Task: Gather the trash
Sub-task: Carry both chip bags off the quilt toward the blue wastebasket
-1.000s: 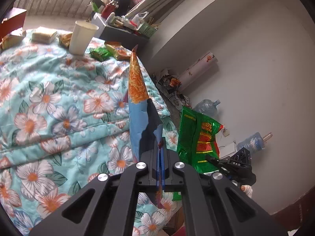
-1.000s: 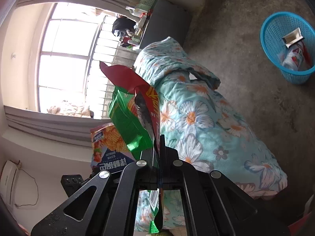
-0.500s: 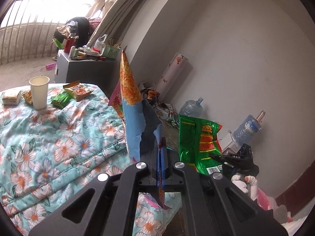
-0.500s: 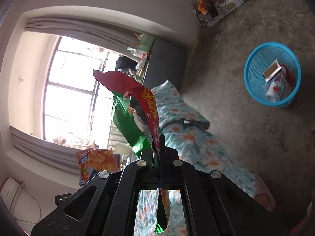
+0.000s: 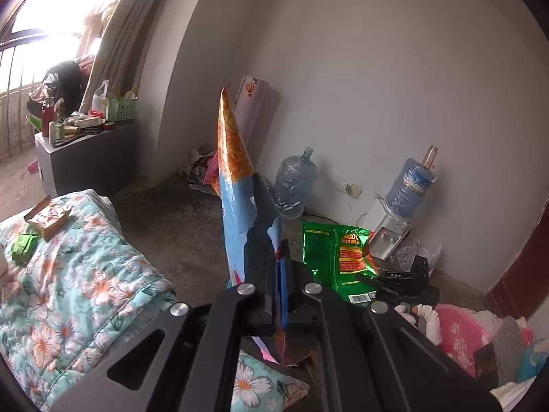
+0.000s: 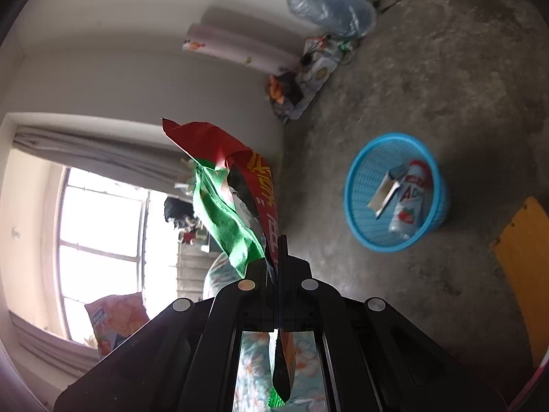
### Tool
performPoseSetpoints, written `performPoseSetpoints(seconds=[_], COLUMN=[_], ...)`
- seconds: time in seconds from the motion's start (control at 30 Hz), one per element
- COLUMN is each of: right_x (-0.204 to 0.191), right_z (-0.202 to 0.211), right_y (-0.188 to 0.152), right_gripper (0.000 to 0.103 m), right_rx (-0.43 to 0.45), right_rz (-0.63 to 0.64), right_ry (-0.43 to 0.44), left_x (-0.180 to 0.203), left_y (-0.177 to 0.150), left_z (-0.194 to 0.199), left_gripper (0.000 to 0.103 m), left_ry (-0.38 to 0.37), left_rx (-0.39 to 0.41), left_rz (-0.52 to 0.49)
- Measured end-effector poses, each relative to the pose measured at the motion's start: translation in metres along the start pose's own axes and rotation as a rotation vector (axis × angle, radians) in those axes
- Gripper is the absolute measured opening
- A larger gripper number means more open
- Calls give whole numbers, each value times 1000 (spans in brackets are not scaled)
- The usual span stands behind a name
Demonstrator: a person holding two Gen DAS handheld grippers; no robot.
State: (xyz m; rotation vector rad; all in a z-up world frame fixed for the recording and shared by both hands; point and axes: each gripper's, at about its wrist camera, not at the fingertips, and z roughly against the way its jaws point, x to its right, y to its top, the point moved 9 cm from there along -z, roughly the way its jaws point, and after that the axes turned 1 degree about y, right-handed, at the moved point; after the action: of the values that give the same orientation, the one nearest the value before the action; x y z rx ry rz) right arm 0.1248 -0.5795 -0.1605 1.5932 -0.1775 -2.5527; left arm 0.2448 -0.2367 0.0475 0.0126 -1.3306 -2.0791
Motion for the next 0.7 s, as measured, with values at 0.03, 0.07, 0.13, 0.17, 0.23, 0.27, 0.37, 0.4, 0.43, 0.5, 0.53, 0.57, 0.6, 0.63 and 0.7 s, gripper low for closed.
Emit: performPoseSetpoints(seconds=[0.03, 0.07, 0.13, 0.17, 0.23, 0.27, 0.37, 0.4, 0.43, 0.5, 0.53, 0.57, 0.6, 0.63, 0.7], right_x=[13, 26, 53, 65, 90, 101, 124, 132, 137, 145, 147, 149, 151, 152, 156], right_z=[5, 9, 15, 16, 14, 11, -5, -13, -19, -38, -48, -61, -75, -90, -119], right_y=[7, 14, 24, 28, 34, 37, 44, 46, 49, 54, 56, 57, 57, 55, 49], right_gripper=[0, 0, 0, 0, 0, 0, 0, 0, 0, 0, 0, 0, 0, 0, 0], right_rx=[36, 69, 132, 157, 196, 212, 244, 252, 258, 286, 291, 303, 309, 307, 299], right_rz=[-13, -28, -65, -81, -117, -123, -153, -168, -178, -190, -193, -198, -199, -187, -154], right_ry=[-38, -68, -133, -163, -224, -263, -339, -355, -372, -411, -421, -438, -455, -474, -526], left_x=[3, 5, 7, 7, 7, 7, 3, 2, 0, -4, -7, -10, -14, -17, -23], left_y=[-1, -3, -8, -10, -16, -18, -22, -23, -24, -26, -26, -27, -27, -28, -30], left_z=[-9, -20, -40, -49, -65, -72, -87, -91, -95, -100, -102, -103, -105, -107, -110], left_gripper=[0, 0, 0, 0, 0, 0, 0, 0, 0, 0, 0, 0, 0, 0, 0], left_ry=[-7, -14, -27, -33, -44, -48, -56, -57, -57, -54, -52, -51, -48, -45, -38], left_rx=[-13, -27, -56, -71, -94, -104, -128, -133, -137, -141, -143, -146, -148, -152, -161], left_rz=[-4, -6, -2, 3, 13, 17, 28, 29, 29, 28, 28, 28, 30, 31, 38])
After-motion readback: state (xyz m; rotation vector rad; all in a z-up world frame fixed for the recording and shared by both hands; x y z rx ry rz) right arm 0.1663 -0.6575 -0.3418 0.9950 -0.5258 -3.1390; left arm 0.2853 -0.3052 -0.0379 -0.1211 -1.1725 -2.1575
